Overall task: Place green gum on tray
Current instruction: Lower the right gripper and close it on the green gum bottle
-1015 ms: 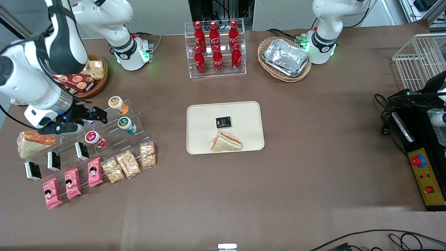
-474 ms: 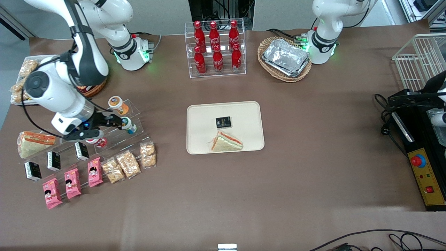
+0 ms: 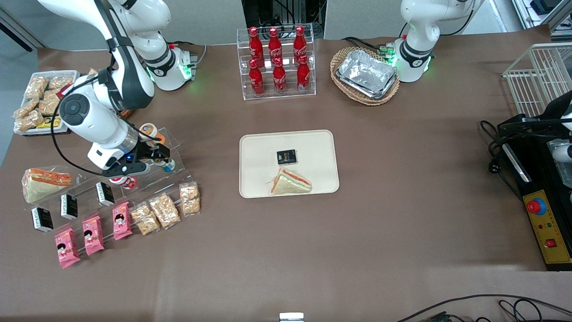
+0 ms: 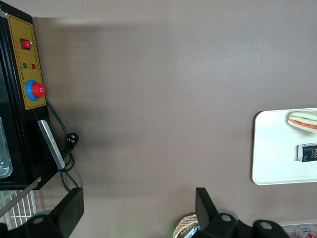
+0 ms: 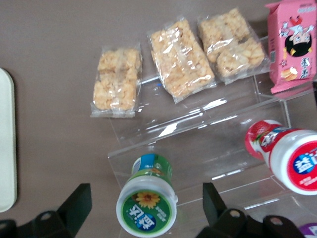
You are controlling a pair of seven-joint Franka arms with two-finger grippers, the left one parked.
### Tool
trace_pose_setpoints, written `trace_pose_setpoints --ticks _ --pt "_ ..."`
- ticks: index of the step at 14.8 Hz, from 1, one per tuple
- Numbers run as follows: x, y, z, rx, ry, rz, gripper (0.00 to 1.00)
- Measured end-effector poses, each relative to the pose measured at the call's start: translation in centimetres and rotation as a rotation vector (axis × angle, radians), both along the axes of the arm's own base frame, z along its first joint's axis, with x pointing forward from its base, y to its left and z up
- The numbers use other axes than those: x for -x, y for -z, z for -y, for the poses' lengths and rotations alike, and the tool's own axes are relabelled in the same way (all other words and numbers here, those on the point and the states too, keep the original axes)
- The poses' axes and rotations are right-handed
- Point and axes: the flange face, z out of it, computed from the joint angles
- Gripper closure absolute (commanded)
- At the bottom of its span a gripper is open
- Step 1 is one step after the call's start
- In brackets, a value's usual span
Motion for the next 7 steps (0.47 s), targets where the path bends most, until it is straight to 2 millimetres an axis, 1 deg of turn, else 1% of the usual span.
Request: trace_pose_setpoints --ticks 6,7 --pt "1.6 2.6 0.2 0.003 0.001 -0.001 0.0" --pt "1.8 3.0 0.2 0.003 0.001 0.002 0.01"
